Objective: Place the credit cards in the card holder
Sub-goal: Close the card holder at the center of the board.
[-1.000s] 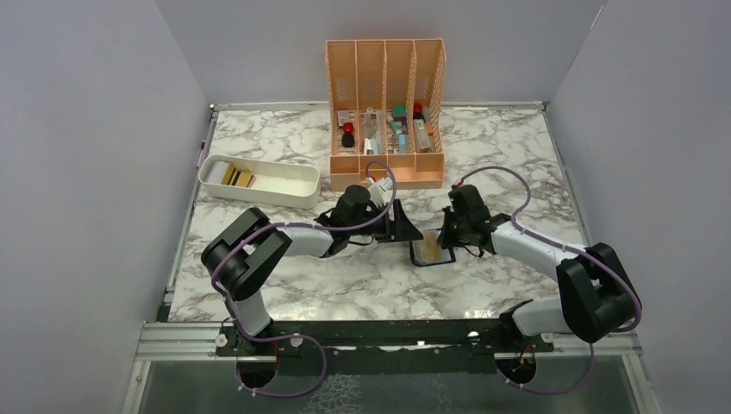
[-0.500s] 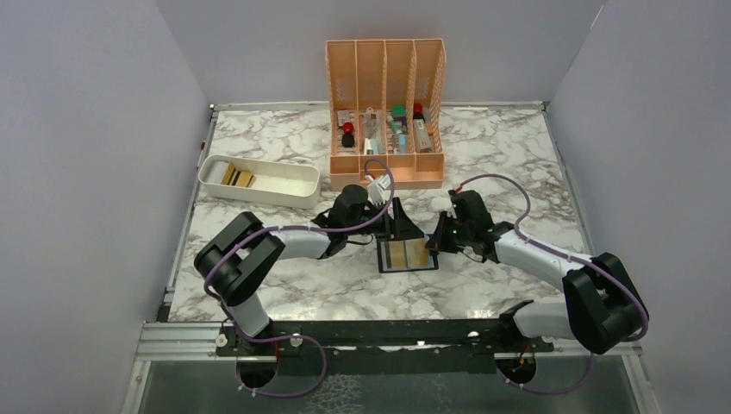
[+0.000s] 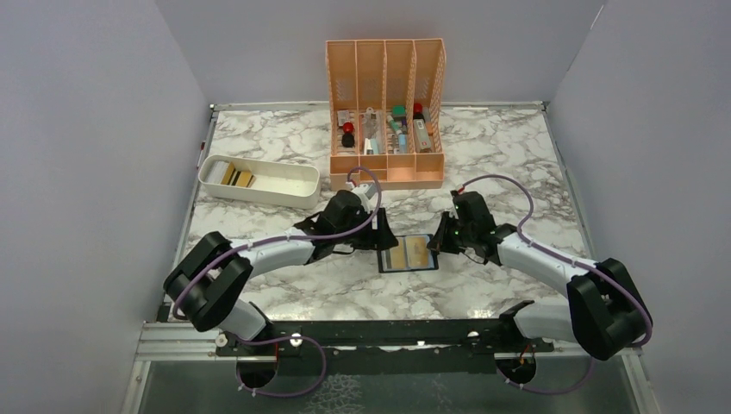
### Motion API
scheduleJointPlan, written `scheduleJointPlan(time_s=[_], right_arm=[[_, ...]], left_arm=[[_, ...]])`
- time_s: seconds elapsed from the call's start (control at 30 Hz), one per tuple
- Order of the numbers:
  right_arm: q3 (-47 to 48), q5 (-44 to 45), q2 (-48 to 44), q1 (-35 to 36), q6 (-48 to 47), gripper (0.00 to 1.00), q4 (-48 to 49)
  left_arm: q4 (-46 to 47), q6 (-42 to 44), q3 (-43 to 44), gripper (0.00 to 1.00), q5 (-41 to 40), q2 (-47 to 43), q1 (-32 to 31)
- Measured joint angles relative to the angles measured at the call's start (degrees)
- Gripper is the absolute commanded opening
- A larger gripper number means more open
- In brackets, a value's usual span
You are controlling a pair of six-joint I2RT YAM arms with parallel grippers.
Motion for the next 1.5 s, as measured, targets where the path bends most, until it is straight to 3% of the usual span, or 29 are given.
scheduleJointPlan(time_s=[0.03,0.07,0.27,0.33,0.4,0.57,0.93,1.5], right_arm=[[-0.1,0.0,0.0,0.0,0.0,0.01,0.0],[-0.1,0.0,0.0,0.0,0.0,0.01,0.0],[-0.3,0.0,-2.0,0.0,-0.5,0.01,-0.5],[-0.3,0.0,-2.7,0.0,-0.6,0.01,-0.5],[-0.3,0.0,-2.9,0.0,-0.6,0.01,-0.5],[-0.5,0.0,-2.8,0.0,-1.0,0.01,-0.5],[-0.9,-0.1,-2.1,0.0,-1.5,0.01,0.1],[-2.8,-0.9,-1.0,0.0,-1.5,0.01,2.2]], left_arm=[[-1.5,0.3,-0.5,0.94,-1.5,-0.9,0.1],[-2.9,0.8,-1.1,0.98,-2.9,-2.0,0.2],[-8.5,3.1,-3.7,0.99,-9.4,-12.3,2.6],[-8.4,2.8,-4.8,0.94,-9.8,-15.3,4.2],[-8.2,1.9,-6.4,0.82,-9.8,-17.9,6.4],[-6.1,-1.1,-8.1,0.66,-7.6,-14.5,7.8],[1.2,-6.8,-8.0,0.65,-2.4,-0.5,5.5],[10.4,-15.1,-5.8,0.63,-0.3,5.5,0.5]])
